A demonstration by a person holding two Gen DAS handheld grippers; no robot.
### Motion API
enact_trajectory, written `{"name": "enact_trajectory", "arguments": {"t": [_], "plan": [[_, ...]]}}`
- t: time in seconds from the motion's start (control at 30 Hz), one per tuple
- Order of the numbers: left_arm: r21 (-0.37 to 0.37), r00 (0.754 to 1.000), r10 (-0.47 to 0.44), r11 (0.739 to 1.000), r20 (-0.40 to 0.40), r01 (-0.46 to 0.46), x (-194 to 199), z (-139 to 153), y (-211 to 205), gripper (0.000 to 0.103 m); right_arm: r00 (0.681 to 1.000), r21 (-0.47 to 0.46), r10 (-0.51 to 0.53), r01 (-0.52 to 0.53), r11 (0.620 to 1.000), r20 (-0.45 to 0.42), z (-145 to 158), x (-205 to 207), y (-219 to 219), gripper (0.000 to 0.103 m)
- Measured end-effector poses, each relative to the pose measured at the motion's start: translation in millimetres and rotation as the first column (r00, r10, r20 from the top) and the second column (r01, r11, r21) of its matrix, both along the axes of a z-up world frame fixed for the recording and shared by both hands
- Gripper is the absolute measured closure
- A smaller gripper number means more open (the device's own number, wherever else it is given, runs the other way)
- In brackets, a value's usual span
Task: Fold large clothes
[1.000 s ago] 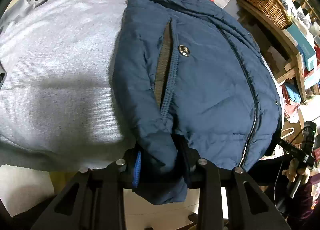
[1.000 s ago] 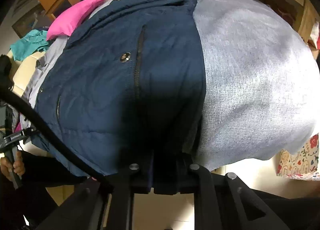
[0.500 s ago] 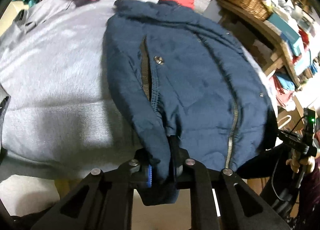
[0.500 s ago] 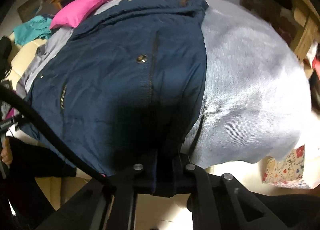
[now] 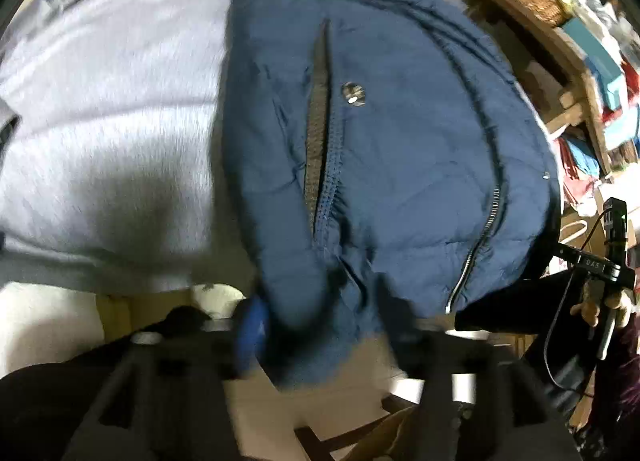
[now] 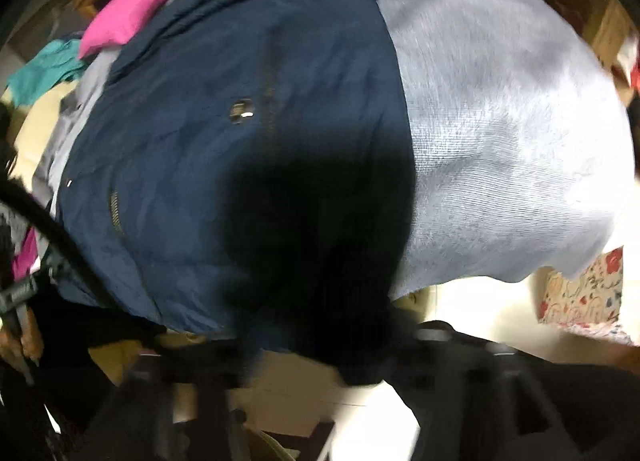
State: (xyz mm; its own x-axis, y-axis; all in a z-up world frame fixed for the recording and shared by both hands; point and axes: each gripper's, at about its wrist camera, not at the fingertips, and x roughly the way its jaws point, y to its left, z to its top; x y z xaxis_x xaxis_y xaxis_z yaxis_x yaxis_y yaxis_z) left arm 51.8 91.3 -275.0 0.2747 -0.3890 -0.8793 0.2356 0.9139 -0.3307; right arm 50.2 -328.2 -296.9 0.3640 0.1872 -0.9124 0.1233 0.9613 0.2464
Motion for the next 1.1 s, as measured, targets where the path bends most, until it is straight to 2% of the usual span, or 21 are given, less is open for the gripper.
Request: {"name": "enact_trajectory", "arguments": {"t": [0.1, 0.13, 0.17, 0.2, 0.23, 0.27, 0.43, 0.57, 0.7, 0.8, 0.87, 1.03, 1.1], "plan": [[-0.005, 0.999, 0.017, 1.0, -0.032, -0.017, 10.5, -9.3, -2.2, 0.037, 1.0, 0.014, -0.003, 0.004, 1.0, -0.024, -15.8, 17.7, -2.6, 0.036], [-0.015, 0.999, 0.016, 1.0, -0.033, -0.017, 12.5, -10.6, -3.2, 0.038, 0.999, 0.029, 0.001, 0.0, 1.0, -0.032, -19.8, 21.5, -2.4, 0.049], [-0.026, 0.999, 0.014, 1.0, -0.029, -0.015, 13.4, -10.9, -3.1, 0.044, 0.999, 0.047, 0.014, -0.013, 0.999, -0.03, -21.1, 23.7, -1.2, 0.059], [-0.036, 1.0, 0.006, 0.999, -0.021, -0.007, 12.8, -9.6, -2.5, 0.064, 0.999, 0.029, 0.038, -0.037, 0.999, -0.022, -18.2, 23.3, 2.7, 0.076], [-0.043, 1.0, 0.0, 0.999, -0.014, 0.0, 8.2, -8.6, 0.4, 0.074, 0.998, -0.013, 0.056, -0.056, 0.998, -0.014, -15.0, 21.7, 5.7, 0.089], [-0.058, 1.0, -0.006, 0.998, -0.007, 0.006, 4.6, -7.3, 1.5, 0.085, 0.997, -0.051, 0.076, -0.076, 0.996, -0.002, -8.4, 16.8, 9.9, 0.089], [-0.132, 0.998, -0.051, 0.99, 0.043, 0.057, -4.1, 16.0, 4.4, 0.09, 0.99, -0.049, 0.122, -0.119, 0.992, 0.069, 32.3, -4.9, 15.3, 0.092], [-0.184, 0.989, -0.096, 0.976, 0.114, 0.116, -10.8, 56.3, 10.7, 0.091, 0.965, -0.042, 0.213, -0.209, 0.977, 0.151, 81.3, -18.2, 17.8, 0.092], [-0.274, 0.975, -0.099, 0.95, 0.198, 0.152, -6.9, 108.8, 27.7, 0.092, 0.934, 0.022, 0.245, -0.26, 0.965, 0.259, 126.2, -17.7, 13.6, 0.093], [-0.329, 0.969, -0.079, 0.932, 0.234, 0.155, -1.8, 137.7, 30.8, 0.092, 0.905, 0.071, 0.216, -0.259, 0.963, 0.368, 160.1, -14.2, 3.5, 0.094], [-0.367, 0.963, -0.062, 0.917, 0.261, 0.158, 8.0, 156.3, 32.1, 0.092, 0.88, 0.148, 0.148, -0.237, 0.96, 0.451, 181.1, -2.6, -14.0, 0.094], [-0.435, 0.946, 0.024, 0.892, 0.323, 0.126, 46.0, 196.1, 38.9, 0.093, 0.828, 0.239, -0.004, -0.158, 0.958, 0.56, 203.4, 16.6, -43.0, 0.094], [-0.468, 0.942, 0.07, 0.878, 0.327, 0.097, 65.3, 205.0, 42.5, 0.098, 0.805, 0.283, -0.074, -0.12, 0.951, 0.589, 212.8, 28.8, -54.9, 0.094]]}}
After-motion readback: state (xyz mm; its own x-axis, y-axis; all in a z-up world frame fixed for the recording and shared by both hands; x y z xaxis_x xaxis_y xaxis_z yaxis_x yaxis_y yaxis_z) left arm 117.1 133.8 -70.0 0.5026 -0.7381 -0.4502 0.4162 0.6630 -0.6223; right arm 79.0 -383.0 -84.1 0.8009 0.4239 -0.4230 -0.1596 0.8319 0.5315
